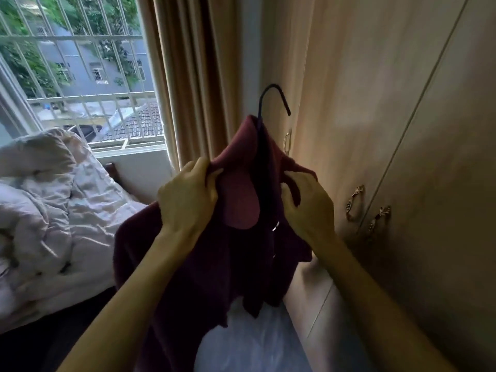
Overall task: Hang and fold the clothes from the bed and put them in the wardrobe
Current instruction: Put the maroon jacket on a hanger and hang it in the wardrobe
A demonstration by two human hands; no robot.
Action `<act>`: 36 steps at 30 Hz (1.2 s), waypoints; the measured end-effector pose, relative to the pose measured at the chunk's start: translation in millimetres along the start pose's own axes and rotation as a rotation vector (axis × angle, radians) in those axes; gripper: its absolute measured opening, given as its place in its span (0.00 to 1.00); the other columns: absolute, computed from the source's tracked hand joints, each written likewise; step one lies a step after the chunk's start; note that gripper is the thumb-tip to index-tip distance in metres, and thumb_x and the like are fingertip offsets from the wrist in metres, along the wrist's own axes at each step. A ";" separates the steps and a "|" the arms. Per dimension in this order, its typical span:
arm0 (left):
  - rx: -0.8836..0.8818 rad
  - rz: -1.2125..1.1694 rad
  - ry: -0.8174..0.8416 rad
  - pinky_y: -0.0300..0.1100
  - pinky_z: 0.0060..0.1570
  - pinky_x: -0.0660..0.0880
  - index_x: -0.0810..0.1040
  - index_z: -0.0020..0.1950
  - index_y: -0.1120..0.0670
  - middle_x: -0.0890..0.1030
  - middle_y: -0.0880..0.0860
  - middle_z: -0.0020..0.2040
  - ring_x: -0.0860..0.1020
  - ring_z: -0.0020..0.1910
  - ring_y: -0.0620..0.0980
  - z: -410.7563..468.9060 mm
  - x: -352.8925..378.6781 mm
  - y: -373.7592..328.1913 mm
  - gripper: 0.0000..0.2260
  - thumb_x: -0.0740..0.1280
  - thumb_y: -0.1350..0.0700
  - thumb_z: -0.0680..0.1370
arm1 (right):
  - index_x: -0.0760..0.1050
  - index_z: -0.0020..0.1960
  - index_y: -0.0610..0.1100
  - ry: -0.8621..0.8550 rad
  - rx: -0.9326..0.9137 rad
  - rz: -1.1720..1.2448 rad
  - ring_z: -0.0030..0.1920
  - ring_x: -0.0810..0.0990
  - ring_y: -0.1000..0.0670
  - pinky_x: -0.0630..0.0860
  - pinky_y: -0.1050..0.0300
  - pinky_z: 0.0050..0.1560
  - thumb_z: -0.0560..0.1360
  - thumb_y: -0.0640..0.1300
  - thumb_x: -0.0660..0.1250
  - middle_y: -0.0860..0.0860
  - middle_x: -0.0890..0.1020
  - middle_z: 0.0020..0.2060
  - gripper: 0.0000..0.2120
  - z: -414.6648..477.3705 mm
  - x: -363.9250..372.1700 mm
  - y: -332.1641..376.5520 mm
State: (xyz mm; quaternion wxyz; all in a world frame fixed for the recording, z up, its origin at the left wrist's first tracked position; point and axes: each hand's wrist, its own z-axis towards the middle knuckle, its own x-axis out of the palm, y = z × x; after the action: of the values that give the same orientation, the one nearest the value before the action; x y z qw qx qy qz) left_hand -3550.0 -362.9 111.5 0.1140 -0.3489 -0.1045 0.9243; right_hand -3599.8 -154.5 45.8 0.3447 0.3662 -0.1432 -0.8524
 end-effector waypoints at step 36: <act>0.417 -0.632 0.551 0.44 0.33 0.65 0.77 0.42 0.54 0.79 0.53 0.35 0.77 0.32 0.61 113.0 219.1 29.3 0.07 0.66 0.51 0.77 | 0.79 0.50 0.43 -0.221 1.235 -1.163 0.44 0.82 0.40 0.75 0.52 0.42 0.78 0.55 0.56 0.43 0.83 0.45 0.18 -6.7 20.4 -106.5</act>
State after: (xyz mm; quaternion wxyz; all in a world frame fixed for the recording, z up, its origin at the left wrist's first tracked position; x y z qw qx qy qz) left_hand -3789.7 -341.5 50.4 0.4811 -0.5022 0.0163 0.7183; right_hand -3656.4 -91.7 -22.5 -0.4247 0.4182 -0.4043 -0.6937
